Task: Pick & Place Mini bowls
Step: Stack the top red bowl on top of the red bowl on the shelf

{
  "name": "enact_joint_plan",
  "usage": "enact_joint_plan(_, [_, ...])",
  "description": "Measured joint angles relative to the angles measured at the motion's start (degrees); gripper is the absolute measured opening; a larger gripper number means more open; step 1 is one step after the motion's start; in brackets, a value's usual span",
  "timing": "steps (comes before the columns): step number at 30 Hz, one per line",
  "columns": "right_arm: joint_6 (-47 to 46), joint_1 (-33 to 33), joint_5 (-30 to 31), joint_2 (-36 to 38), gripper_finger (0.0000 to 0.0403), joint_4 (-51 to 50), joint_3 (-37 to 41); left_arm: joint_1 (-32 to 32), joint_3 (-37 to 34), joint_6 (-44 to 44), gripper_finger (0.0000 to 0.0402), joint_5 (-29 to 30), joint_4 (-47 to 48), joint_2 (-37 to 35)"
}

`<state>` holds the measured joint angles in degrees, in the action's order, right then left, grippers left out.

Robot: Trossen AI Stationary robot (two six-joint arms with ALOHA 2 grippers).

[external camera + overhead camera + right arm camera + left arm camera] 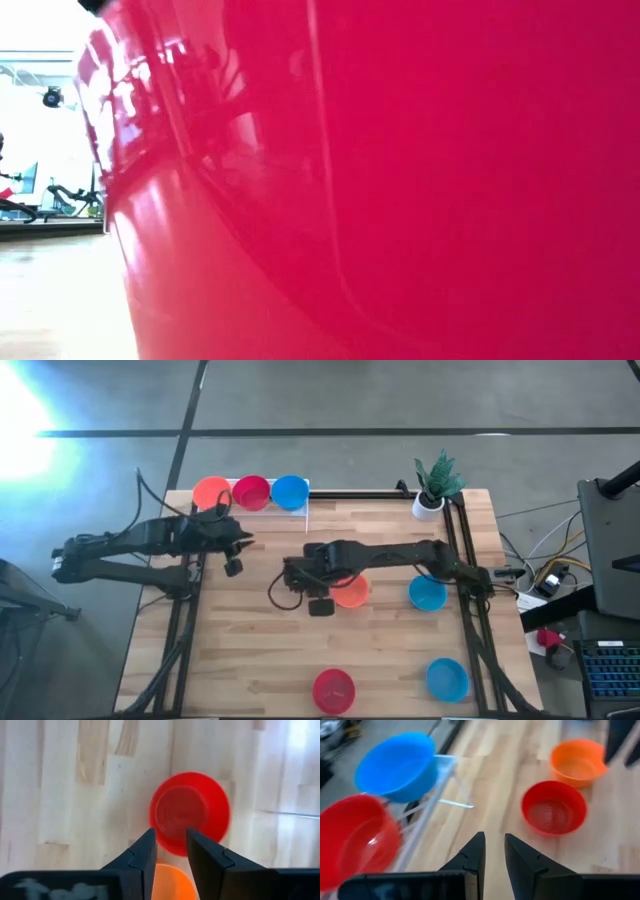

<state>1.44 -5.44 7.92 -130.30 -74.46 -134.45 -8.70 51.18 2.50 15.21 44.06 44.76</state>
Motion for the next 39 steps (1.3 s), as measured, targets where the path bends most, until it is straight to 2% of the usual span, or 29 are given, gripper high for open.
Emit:
enact_joint_plan(3, [0.06,-0.23,1.86,2.62,0.0100,-0.25,0.02,0.37,-2.13,2.64,0.0067,-2.44,-3.87,1.31])
enact_joint_plan(10, [0.07,-0.67,5.78,8.29,0.0105,-0.34,0.04,0.69,-6.79,3.45,0.0067,-4.17,-13.09,4.85])
enact_joint_plan(23, [0.28,-0.71,5.77,16.53,0.0089,-3.78,0.07,1.52,-13.04,-0.22,0.0067,-5.65,-25.37,11.58])
enact_joint_plan(30, [0.22,-0.71,5.77,19.81,0.0082,-6.39,0.07,1.74,-17.42,-5.70,0.0067,-8.32,-35.35,15.96])
enact_joint_plan(39, [0.06,-0.71,5.75,22.14,0.0088,-7.20,0.09,1.76,-21.68,-6.74,0.0067,-8.64,-50.23,22.68])
